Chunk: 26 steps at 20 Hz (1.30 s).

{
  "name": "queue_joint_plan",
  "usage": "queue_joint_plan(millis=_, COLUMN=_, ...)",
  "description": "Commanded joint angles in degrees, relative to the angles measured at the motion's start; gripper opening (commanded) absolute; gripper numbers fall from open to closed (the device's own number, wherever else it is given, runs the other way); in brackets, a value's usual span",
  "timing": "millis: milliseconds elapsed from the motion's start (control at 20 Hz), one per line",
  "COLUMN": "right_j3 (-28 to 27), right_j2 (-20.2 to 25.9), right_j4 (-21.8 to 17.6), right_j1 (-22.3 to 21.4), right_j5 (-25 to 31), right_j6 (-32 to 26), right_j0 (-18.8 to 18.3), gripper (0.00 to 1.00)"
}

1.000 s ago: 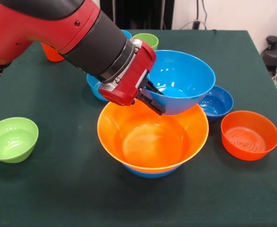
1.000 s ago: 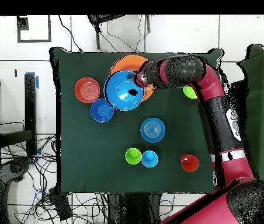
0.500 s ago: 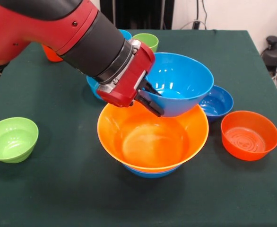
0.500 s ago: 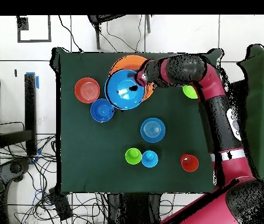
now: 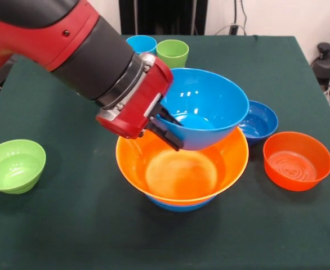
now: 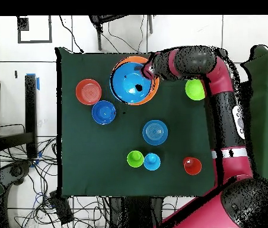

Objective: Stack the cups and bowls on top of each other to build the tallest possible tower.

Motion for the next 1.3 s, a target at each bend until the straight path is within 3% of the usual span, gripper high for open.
queue_joint_plan(millis=50, right_j3=-9.8, right_j2=-2.4, right_j4=0.6, right_j1=0.0, right_j5=8.6, right_j6=-20.8, right_j0=2.9, gripper=0.0)
queue_joint_plan(millis=300, right_j3=-9.0, right_j2=-2.2, right_j4=0.1, right_j1=0.0, right_j5=7.9, right_j6=-22.8, right_j0=2.4, gripper=0.0)
queue_joint_plan(millis=650, right_j3=-10.5, right_j2=-3.4, right_j4=0.7, right_j1=-0.2, right_j5=9.6, right_j6=-20.5, right_j0=3.2, gripper=0.0)
queue_joint_plan(millis=700, right_j3=-10.4, right_j2=-3.4, right_j4=1.0, right_j1=-0.1, right_j5=9.8, right_j6=-20.4, right_j0=3.1, gripper=1.0)
queue_joint_plan(millis=1300, right_j3=-10.1, right_j2=-4.6, right_j4=2.0, right_j1=-0.4, right_j5=11.1, right_j6=-17.5, right_j0=3.5, gripper=1.0)
